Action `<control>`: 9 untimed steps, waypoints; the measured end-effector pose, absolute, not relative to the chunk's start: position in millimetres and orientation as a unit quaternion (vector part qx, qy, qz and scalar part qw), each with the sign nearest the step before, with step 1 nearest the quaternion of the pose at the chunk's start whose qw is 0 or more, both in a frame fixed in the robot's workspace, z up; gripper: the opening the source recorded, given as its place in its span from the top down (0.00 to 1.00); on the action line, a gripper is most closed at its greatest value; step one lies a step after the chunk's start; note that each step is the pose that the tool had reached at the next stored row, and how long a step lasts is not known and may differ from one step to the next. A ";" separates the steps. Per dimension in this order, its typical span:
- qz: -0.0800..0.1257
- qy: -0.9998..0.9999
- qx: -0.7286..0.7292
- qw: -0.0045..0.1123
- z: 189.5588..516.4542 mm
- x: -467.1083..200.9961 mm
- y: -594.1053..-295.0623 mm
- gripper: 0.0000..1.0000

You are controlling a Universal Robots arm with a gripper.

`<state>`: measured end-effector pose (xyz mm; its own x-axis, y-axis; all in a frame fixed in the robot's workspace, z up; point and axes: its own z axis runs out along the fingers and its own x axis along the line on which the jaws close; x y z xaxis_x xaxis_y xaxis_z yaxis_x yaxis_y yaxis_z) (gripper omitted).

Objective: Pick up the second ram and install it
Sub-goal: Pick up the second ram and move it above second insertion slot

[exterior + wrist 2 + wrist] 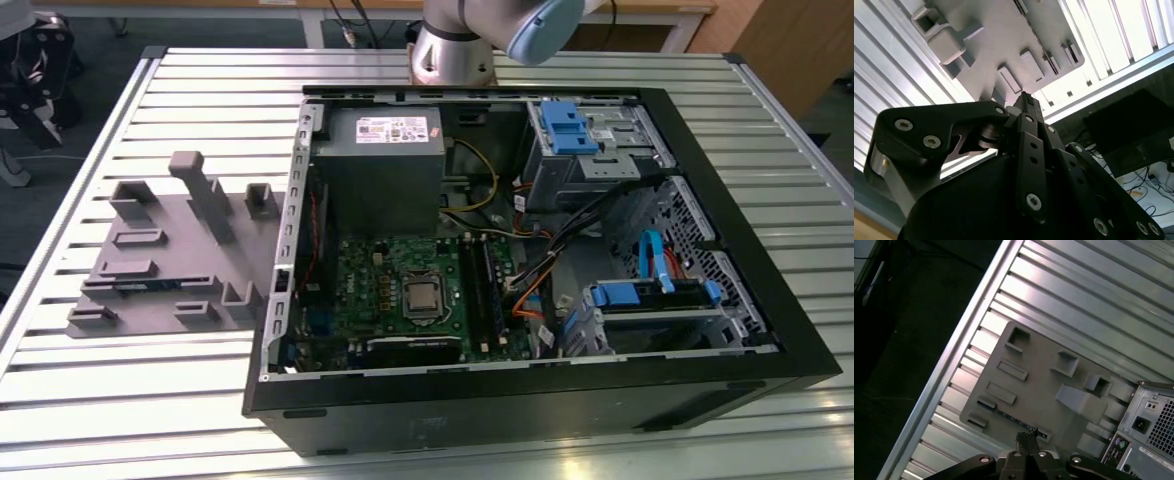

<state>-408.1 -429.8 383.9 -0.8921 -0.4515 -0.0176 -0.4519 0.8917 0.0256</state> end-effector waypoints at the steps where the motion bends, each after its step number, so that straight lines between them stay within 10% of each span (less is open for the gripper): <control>1: 0.015 0.972 -0.236 0.006 383.8 -408.2 -429.8 0.89; 9: 0.015 0.963 -0.268 0.005 383.5 -408.6 -429.8 0.89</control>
<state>-408.6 -429.8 383.5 -0.8559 -0.5169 -0.0176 -0.5172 0.8555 0.0256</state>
